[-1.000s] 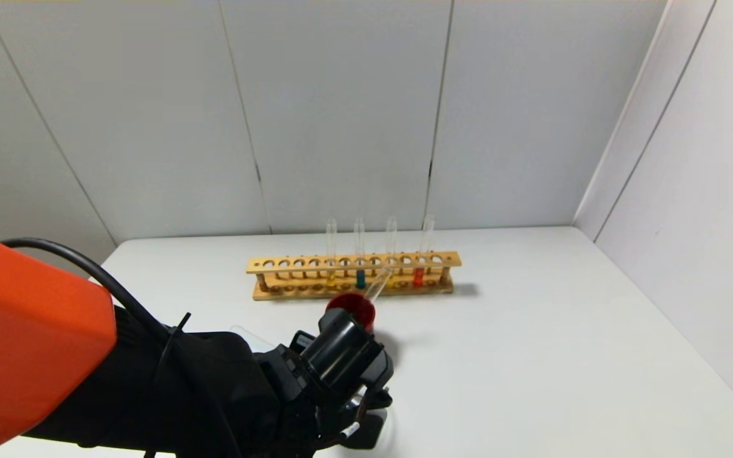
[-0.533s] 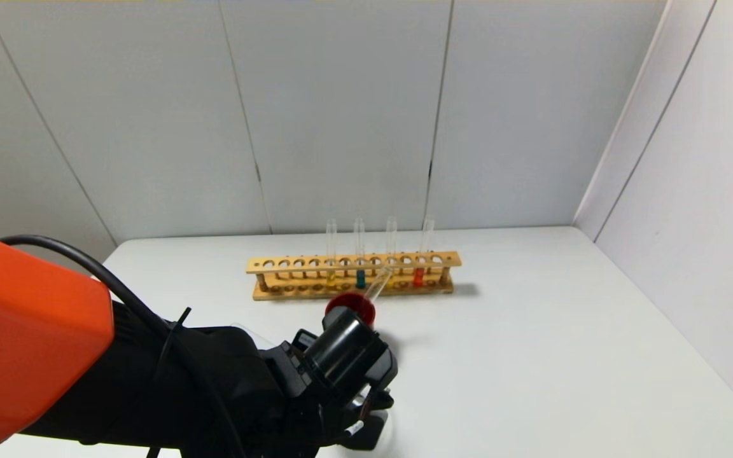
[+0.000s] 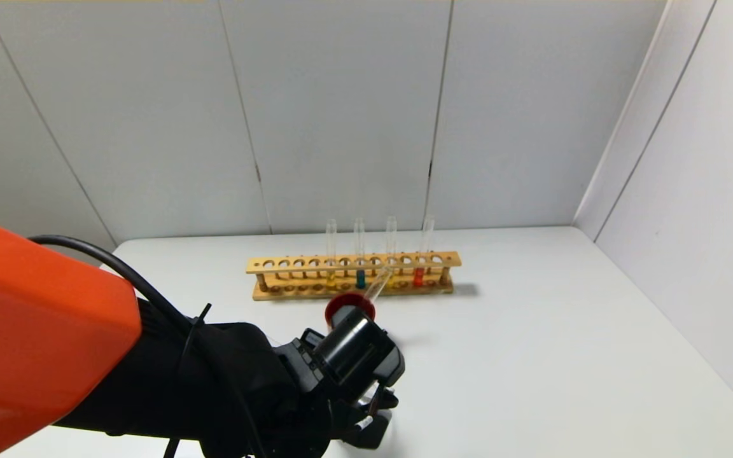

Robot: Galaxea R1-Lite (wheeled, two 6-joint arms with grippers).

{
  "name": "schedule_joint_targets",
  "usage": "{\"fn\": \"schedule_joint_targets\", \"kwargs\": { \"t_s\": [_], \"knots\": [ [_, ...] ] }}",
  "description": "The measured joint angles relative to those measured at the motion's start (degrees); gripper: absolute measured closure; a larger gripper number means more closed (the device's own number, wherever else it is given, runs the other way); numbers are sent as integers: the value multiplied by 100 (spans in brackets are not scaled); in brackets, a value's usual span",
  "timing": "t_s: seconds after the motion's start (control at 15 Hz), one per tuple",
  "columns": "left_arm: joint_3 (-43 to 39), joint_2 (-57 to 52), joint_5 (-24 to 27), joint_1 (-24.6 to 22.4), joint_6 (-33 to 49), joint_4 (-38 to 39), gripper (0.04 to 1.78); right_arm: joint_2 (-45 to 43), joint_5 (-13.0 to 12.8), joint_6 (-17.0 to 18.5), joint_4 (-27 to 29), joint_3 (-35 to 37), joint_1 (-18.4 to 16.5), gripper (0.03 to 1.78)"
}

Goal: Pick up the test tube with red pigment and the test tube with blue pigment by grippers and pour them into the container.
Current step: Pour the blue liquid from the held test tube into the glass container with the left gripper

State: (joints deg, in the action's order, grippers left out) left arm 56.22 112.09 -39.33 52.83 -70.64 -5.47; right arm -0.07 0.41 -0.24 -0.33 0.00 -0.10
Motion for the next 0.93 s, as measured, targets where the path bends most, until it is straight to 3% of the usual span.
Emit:
{"fn": "schedule_joint_targets", "kwargs": {
  "t_s": [0.93],
  "knots": [
    [361,183,-256,26,-250,-467,152,0,0,2,0,0,0,6]
  ]
}}
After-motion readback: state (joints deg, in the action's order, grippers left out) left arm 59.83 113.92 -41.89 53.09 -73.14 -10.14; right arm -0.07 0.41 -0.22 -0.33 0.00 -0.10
